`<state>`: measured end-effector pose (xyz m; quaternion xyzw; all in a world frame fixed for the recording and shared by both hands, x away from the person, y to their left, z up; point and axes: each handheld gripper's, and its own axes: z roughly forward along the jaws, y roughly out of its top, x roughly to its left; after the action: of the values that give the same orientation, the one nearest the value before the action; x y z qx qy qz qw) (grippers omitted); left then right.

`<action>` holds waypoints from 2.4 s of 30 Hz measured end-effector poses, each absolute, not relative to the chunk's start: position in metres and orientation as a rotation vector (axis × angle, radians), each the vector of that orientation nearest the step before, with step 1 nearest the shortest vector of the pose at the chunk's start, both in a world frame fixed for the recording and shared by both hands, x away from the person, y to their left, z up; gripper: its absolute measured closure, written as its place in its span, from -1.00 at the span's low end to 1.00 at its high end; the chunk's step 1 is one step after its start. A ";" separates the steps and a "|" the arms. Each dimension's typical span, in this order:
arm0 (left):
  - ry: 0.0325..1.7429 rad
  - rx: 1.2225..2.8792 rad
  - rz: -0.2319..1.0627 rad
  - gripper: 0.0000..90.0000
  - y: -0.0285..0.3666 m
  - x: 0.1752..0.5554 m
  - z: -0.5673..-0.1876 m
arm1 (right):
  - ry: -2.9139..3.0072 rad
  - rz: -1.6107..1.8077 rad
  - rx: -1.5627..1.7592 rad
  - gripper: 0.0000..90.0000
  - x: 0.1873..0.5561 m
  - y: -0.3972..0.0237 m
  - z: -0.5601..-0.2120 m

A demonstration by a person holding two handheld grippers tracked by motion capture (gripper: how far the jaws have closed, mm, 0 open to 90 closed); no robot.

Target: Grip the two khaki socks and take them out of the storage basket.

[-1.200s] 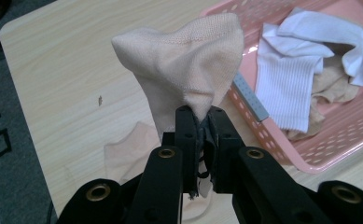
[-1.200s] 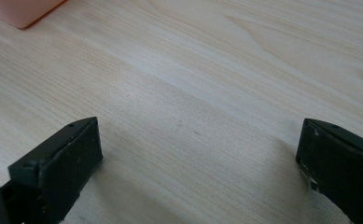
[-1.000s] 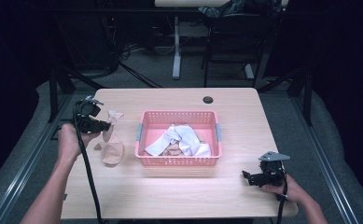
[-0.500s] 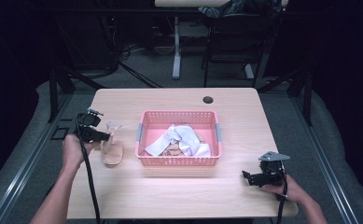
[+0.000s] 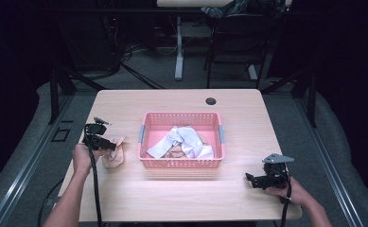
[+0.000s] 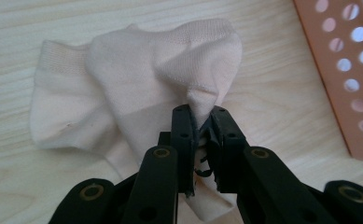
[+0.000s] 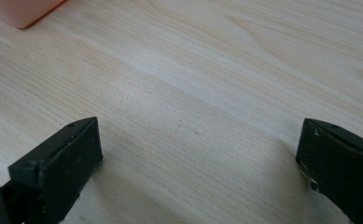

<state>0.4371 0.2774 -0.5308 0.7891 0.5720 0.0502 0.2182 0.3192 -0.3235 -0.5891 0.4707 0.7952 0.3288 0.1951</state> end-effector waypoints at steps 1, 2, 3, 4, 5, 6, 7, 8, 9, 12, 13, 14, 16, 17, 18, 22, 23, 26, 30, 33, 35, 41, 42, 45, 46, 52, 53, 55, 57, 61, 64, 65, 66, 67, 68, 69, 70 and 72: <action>1.587 2.190 0.137 0.80 0.276 0.438 -0.533 | 2.228 0.922 1.319 -1.00 0.319 -0.323 -0.589; 1.589 2.195 0.137 0.79 0.275 0.439 -0.535 | 2.228 0.922 1.319 -1.00 0.319 -0.323 -0.589; 1.587 2.202 0.133 0.78 0.274 0.440 -0.537 | 2.231 0.920 1.318 -1.00 0.319 -0.324 -0.589; 1.587 2.207 0.145 0.77 0.272 0.440 -0.539 | 2.228 0.922 1.319 -1.00 0.319 -0.323 -0.589; 1.587 2.217 0.159 0.75 0.270 0.440 -0.541 | 2.228 0.922 1.319 -1.00 0.319 -0.323 -0.589; 1.585 2.224 0.162 0.73 0.269 0.440 -0.543 | 2.228 0.922 1.319 -1.00 0.319 -0.323 -0.589; 1.583 2.228 0.159 0.71 0.269 0.440 -0.545 | 2.228 0.922 1.319 -1.00 0.319 -0.323 -0.589; 1.584 2.223 0.165 0.68 0.269 0.440 -0.545 | 2.228 0.923 1.320 -1.00 0.319 -0.323 -0.589; 1.583 2.221 0.162 0.67 0.269 0.440 -0.545 | 2.227 0.922 1.319 -1.00 0.319 -0.323 -0.589; 1.572 2.233 0.202 0.49 0.267 0.438 -0.540 | 2.228 0.922 1.319 -1.00 0.319 -0.323 -0.589; 1.563 2.231 0.219 0.42 0.267 0.436 -0.538 | 2.228 0.922 1.319 -1.00 0.319 -0.323 -0.589; 1.558 2.234 0.235 0.30 0.267 0.435 -0.535 | 2.228 0.922 1.319 -1.00 0.319 -0.323 -0.589; 1.545 2.222 0.248 0.11 0.267 0.433 -0.529 | 2.228 0.922 1.319 -1.00 0.319 -0.323 -0.589; 1.540 2.211 0.260 0.04 0.268 0.431 -0.524 | 2.228 0.922 1.319 -1.00 0.319 -0.323 -0.589; 1.533 2.203 0.276 -0.05 0.269 0.429 -0.519 | 2.228 0.922 1.320 -1.00 0.319 -0.323 -0.589; 1.508 2.186 0.330 -0.37 0.270 0.423 -0.499 | 2.228 0.922 1.319 -1.00 0.319 -0.323 -0.589; 1.496 2.175 0.348 -0.45 0.270 0.420 -0.492 | 2.229 0.927 1.320 -1.00 0.319 -0.323 -0.589; 1.470 2.178 0.400 -0.63 0.270 0.414 -0.477 | 2.228 0.922 1.320 -1.00 0.319 -0.323 -0.589; 1.436 2.168 0.450 -0.74 0.269 0.405 -0.459 | 2.227 0.921 1.319 -1.00 0.319 -0.323 -0.589; 1.417 2.181 0.490 -0.82 0.267 0.397 -0.450 | 2.228 0.925 1.319 -1.00 0.319 -0.323 -0.589; 1.408 2.184 0.504 -0.84 0.268 0.391 -0.447 | 2.229 0.924 1.320 -1.00 0.319 -0.323 -0.589; 1.388 2.164 0.548 -0.94 0.272 0.374 -0.439 | 2.229 0.926 1.319 -1.00 0.319 -0.323 -0.589; 1.384 2.167 0.549 -0.96 0.272 0.370 -0.439 | 2.232 0.924 1.317 -1.00 0.319 -0.324 -0.589; 1.375 2.172 0.567 -0.99 0.272 0.359 -0.438 | 2.230 0.922 1.319 -1.00 0.319 -0.323 -0.589; 1.374 2.171 0.572 -0.99 0.273 0.355 -0.438 | 2.229 0.923 1.320 -1.00 0.319 -0.323 -0.589; 1.377 2.174 0.572 -1.00 0.280 0.334 -0.447 | 2.229 0.923 1.320 -1.00 0.319 -0.323 -0.589; 1.386 2.166 0.576 -1.00 0.280 0.331 -0.451 | 2.227 0.919 1.320 -1.00 0.319 -0.323 -0.589; 1.382 2.169 0.551 -1.00 0.281 0.324 -0.456 | 2.225 0.919 1.322 -1.00 0.319 -0.323 -0.589; 1.382 2.166 0.548 -1.00 0.280 0.319 -0.463 | 2.229 0.924 1.321 -1.00 0.319 -0.323 -0.589; 1.386 2.163 0.532 -1.00 0.280 0.312 -0.474 | 2.226 0.920 1.322 -1.00 0.319 -0.323 -0.589; 1.407 2.171 0.516 -1.00 0.280 0.306 -0.490 | 2.229 0.924 1.321 -1.00 0.319 -0.323 -0.589; 1.410 2.172 0.511 -1.00 0.280 0.305 -0.493 | 2.227 0.917 1.322 -1.00 0.319 -0.323 -0.589; 1.415 2.167 0.511 -1.00 0.281 0.304 -0.497 | 2.226 0.921 1.322 -1.00 0.319 -0.323 -0.589; 1.420 2.156 0.510 -1.00 0.281 0.303 -0.502 | 2.226 0.919 1.322 -1.00 0.319 -0.323 -0.589; 1.425 2.154 0.495 -1.00 0.281 0.302 -0.505 | 2.226 0.917 1.322 -1.00 0.319 -0.323 -0.589; 1.430 2.141 0.478 -1.00 0.281 0.300 -0.509 | 2.228 0.924 1.321 -1.00 0.319 -0.323 -0.589; 1.429 2.135 0.464 -1.00 0.281 0.299 -0.512 | 2.226 0.917 1.322 -1.00 0.319 -0.323 -0.589; 1.445 2.112 0.446 -1.00 0.280 0.297 -0.519 | 2.229 0.923 1.321 -1.00 0.319 -0.323 -0.589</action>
<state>0.2970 0.2804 -0.5195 0.7831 0.5360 0.1652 0.2687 0.3190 -0.3234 -0.5890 0.4711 0.7949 0.3293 0.1942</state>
